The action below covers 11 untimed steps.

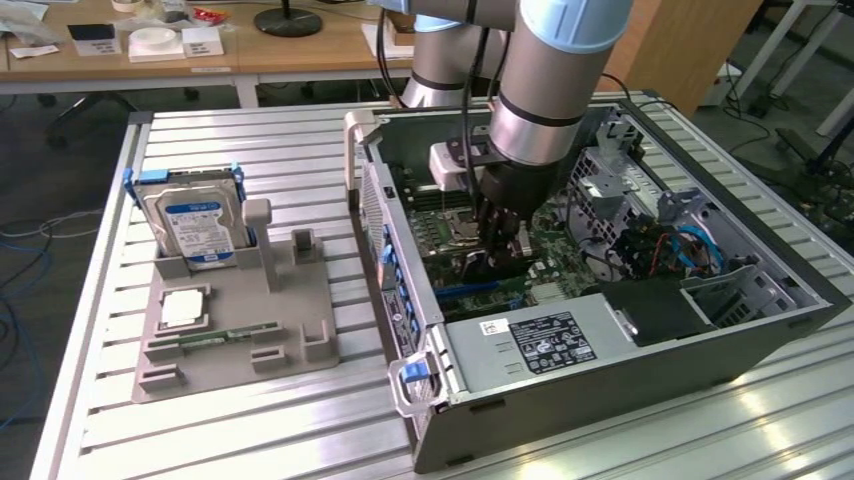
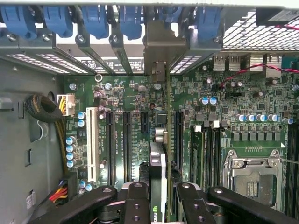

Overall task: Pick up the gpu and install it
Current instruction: 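Insert the gpu into the slot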

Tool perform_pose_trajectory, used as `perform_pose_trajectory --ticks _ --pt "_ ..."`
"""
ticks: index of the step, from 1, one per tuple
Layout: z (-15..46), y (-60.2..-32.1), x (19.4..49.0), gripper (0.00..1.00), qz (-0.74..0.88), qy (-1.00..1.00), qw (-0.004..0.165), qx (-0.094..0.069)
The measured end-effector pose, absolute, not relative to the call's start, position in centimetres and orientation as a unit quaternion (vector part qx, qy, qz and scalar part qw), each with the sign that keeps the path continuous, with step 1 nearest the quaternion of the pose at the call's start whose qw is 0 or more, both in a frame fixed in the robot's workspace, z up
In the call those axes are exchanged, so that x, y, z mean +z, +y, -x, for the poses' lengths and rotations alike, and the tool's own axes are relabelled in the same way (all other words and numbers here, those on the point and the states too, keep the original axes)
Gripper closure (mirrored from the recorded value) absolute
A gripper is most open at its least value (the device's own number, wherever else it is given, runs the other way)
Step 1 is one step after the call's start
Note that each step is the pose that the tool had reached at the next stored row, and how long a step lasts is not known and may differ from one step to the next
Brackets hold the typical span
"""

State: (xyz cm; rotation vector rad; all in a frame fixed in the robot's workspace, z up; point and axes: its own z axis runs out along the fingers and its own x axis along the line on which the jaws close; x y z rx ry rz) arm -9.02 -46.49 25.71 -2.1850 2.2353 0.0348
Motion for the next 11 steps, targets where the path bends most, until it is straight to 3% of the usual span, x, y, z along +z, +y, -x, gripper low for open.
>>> perform_pose_trajectory --ticks 11 --pt "9.15 -46.50 25.31 0.73 0.699 0.715 0.009 0.011"
